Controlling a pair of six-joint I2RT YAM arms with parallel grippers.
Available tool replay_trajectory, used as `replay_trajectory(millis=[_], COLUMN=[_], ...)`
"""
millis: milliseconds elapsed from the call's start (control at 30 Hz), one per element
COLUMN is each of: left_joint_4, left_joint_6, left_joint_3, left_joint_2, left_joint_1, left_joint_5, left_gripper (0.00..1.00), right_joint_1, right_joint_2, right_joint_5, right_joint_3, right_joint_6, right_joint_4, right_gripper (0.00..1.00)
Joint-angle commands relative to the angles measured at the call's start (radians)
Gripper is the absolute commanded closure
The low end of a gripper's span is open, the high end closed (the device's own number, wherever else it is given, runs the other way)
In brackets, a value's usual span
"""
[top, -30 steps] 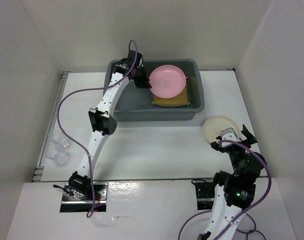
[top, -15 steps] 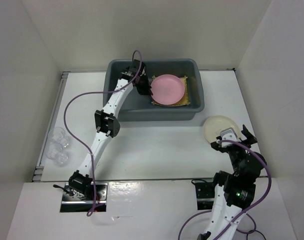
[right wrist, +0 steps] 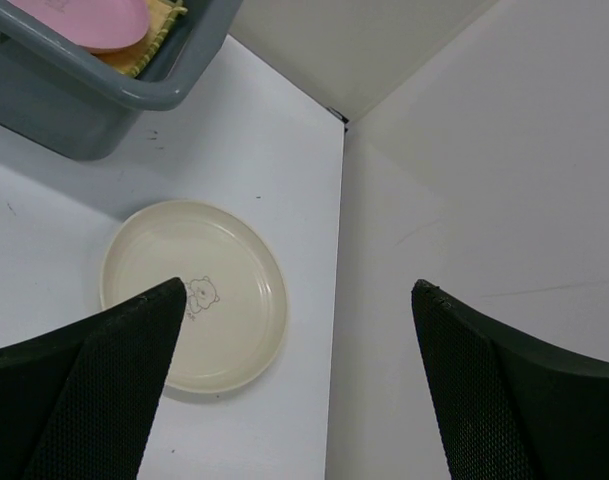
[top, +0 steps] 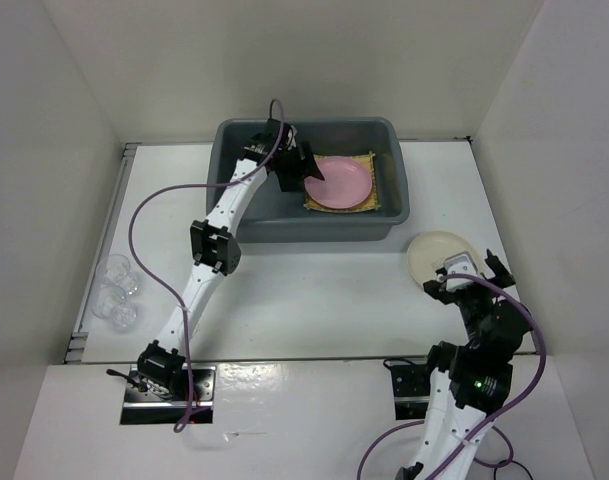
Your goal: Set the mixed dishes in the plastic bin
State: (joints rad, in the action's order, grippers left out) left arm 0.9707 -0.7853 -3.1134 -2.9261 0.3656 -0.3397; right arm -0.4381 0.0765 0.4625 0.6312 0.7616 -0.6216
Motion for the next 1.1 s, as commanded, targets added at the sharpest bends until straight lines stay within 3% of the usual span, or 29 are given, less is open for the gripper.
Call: replay_trajectory(millis=[0,33,67,167,200,233,400,500,600,700,733,833,867,967,1067], left_joint_4=[-0.053,-0.053,-0.035,0.025,0.058,0.141,0.321,0.321,0.321,0.321,0.304,-0.003,-0.176,-0.244,-0.173], left_joint_6=[0.023,0.065,0.090,0.219,0.288,0.313,0.307,0.307,0.307,0.307,0.307,0.357,0.344,0.310,0.323], left_joint_3=[-0.022,-0.022,-0.022,-0.022,-0.022,-0.022,0.078,0.069,0.165,0.424,0.584,0.977,1.238,1.436,1.513], left_joint_2=[0.090,0.123,0.207,0.411,0.464,0.558,0.806,0.921,1.014,1.126,1.165,1.453,1.628,1.809,1.832], left_joint_1=[-0.007,0.008,0.009,0.056,0.056,0.067,0.113,0.248,0.326,0.351,0.360,0.369,0.330,0.297,0.271], left_joint_5=[-0.088,-0.064,-0.032,0.104,0.146,0.230,0.467,0.534,0.579,0.652,0.662,0.558,0.474,0.464,0.449], left_gripper=[0.13,0.03,0.00,0.00,0.00,0.00,0.00,0.00,0.00,0.00,0.00,0.00,0.00,0.00,0.00], right_joint_1=[0.002,0.002,0.002,0.013,0.013,0.027,0.027,0.036,0.024,-0.022,-0.040,-0.097,-0.106,-0.116,-0.116], right_joint_2=[0.042,0.042,0.042,0.165,0.272,0.326,0.707,0.900,1.060,1.166,1.202,1.255,1.299,1.400,1.495], right_joint_5=[-0.042,-0.080,-0.105,-0.128,-0.128,-0.203,-0.288,-0.341,-0.403,-0.438,-0.438,-0.427,-0.418,-0.418,-0.400], right_joint_3=[0.005,0.005,-0.005,0.042,0.068,0.126,0.320,0.383,0.395,0.377,0.366,0.357,0.357,0.357,0.357], right_joint_6=[-0.060,-0.096,-0.114,-0.092,-0.064,-0.064,-0.031,-0.108,-0.140,-0.160,-0.151,-0.124,-0.108,-0.081,-0.070], right_joint_4=[0.059,0.074,0.088,0.070,0.021,0.020,-0.134,-0.190,-0.190,-0.150,-0.132,-0.095,-0.086,-0.058,-0.046], right_gripper=[0.02,0.02,0.02,0.02,0.02,0.02,0.02,0.02,0.02,0.02,0.02,0.02,0.02,0.02,0.08])
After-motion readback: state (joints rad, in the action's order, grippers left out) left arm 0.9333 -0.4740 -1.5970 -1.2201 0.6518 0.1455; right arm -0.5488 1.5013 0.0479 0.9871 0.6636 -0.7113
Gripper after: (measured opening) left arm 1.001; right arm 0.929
